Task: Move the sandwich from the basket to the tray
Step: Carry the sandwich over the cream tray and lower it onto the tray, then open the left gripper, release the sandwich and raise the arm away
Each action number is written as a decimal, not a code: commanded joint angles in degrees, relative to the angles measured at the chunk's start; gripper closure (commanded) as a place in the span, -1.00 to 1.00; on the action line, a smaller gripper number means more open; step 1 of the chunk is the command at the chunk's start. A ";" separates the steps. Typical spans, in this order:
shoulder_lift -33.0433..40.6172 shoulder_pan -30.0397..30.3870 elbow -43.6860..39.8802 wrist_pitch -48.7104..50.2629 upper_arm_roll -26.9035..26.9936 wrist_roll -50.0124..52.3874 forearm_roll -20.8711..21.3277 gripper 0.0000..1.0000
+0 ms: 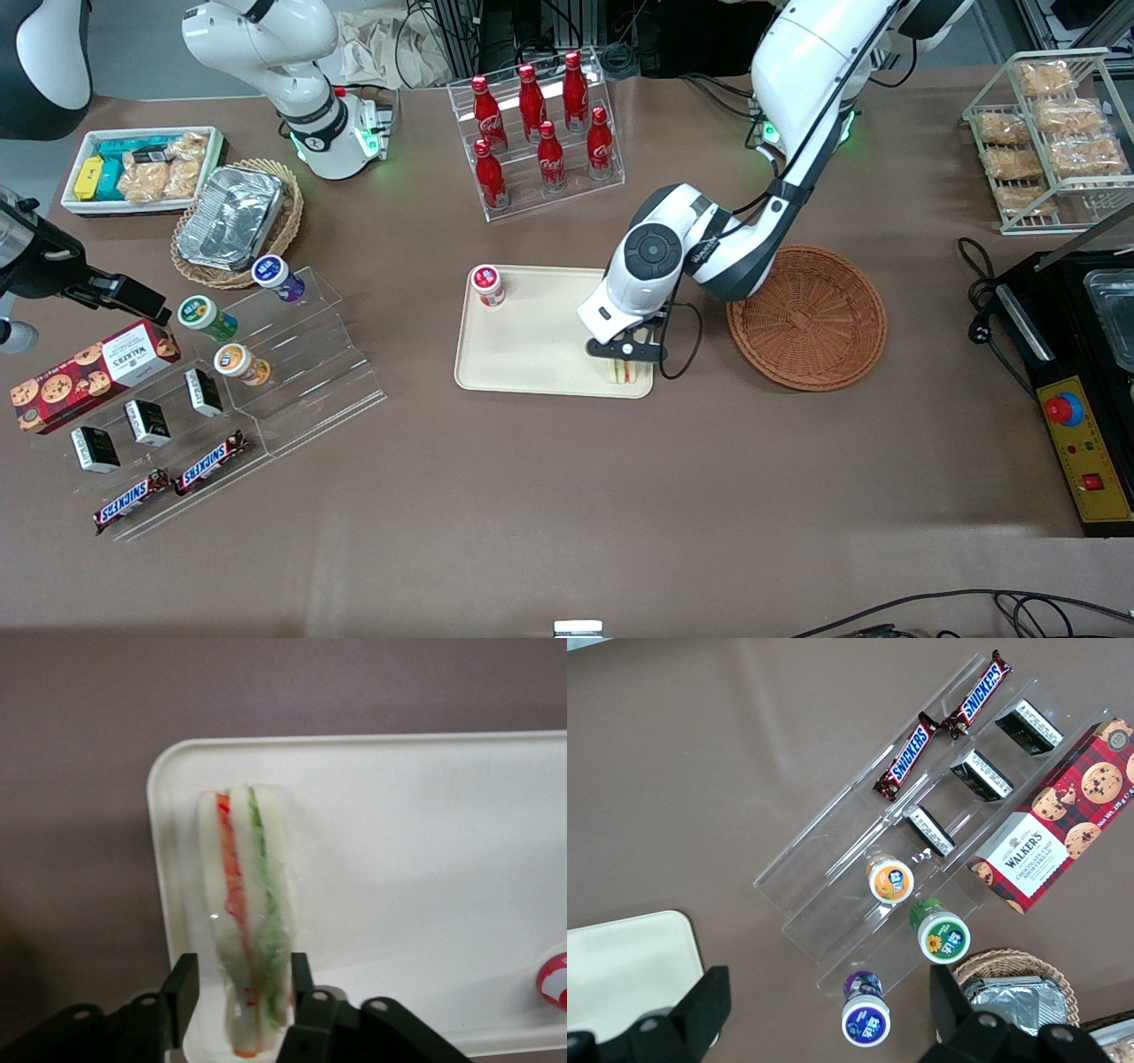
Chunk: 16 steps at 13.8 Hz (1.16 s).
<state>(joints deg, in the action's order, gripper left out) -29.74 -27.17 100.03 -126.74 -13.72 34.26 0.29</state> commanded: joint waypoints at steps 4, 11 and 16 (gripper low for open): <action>14.95 -0.07 -0.01 13.17 7.20 -0.93 4.62 -0.98; 26.47 9.57 -0.01 24.06 10.99 -16.64 4.11 -0.98; 31.49 19.41 -0.01 29.61 10.99 -28.77 4.03 -0.97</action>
<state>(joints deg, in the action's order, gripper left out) -0.84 -11.41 98.67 -98.80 -2.03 11.44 4.47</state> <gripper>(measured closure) 0.013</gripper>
